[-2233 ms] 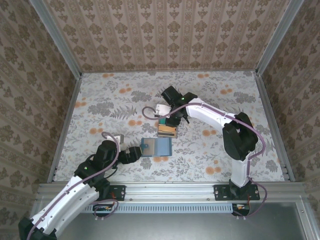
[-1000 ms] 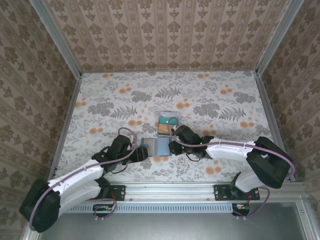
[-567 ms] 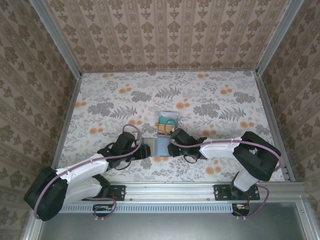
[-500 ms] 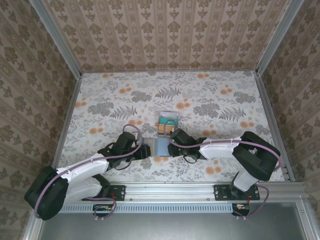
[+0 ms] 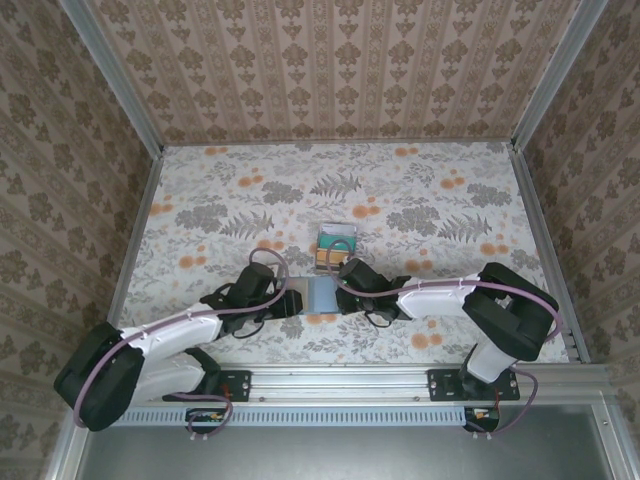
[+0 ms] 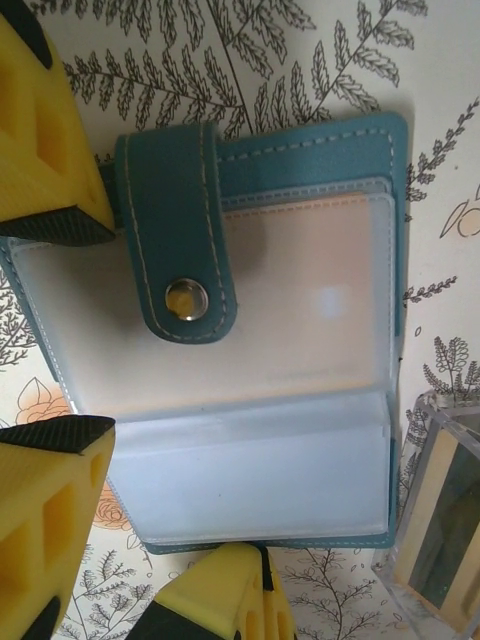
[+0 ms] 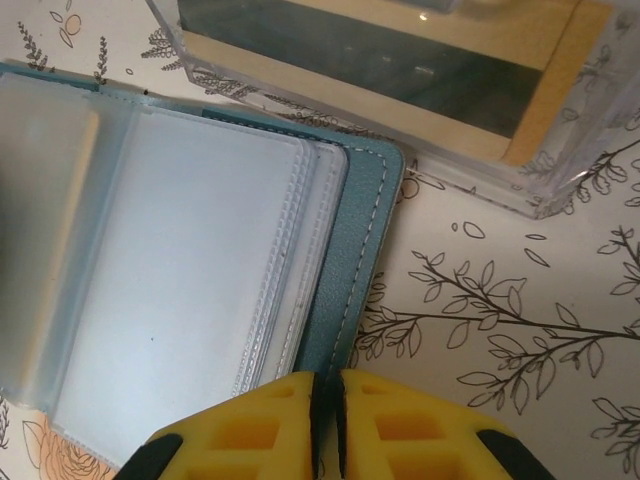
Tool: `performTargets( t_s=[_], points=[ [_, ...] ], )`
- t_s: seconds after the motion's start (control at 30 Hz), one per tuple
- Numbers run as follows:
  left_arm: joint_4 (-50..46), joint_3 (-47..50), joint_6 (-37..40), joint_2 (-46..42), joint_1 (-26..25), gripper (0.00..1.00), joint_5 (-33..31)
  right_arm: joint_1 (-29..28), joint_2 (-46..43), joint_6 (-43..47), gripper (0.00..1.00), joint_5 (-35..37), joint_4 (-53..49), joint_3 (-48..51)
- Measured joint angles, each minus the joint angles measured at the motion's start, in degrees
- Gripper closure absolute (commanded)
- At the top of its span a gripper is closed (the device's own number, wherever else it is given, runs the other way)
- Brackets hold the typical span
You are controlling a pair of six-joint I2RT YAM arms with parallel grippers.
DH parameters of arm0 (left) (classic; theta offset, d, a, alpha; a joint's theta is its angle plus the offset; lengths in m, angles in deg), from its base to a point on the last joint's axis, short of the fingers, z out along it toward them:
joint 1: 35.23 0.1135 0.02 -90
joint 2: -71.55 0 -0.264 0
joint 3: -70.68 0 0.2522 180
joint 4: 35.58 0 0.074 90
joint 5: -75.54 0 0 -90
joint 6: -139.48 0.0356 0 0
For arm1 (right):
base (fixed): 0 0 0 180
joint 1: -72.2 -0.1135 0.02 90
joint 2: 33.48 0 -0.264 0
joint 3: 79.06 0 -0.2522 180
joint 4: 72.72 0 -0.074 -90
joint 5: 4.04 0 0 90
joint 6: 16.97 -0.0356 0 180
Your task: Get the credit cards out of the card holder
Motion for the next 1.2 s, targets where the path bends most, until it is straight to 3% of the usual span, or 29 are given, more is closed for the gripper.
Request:
performTargets(
  t_s=[0.87, 1.2],
  points=[
    [5.22, -0.61, -0.07, 2.36, -1.33, 0.43, 3.52, -1.07, 1.18, -0.17, 0.85, 0.46, -0.46, -1.46],
    [1.25, -1.57, 0.24, -1.03, 0.0, 0.42, 1.92, -1.07, 1.16, -0.2, 0.84, 0.46, -0.46, -1.46]
  ],
)
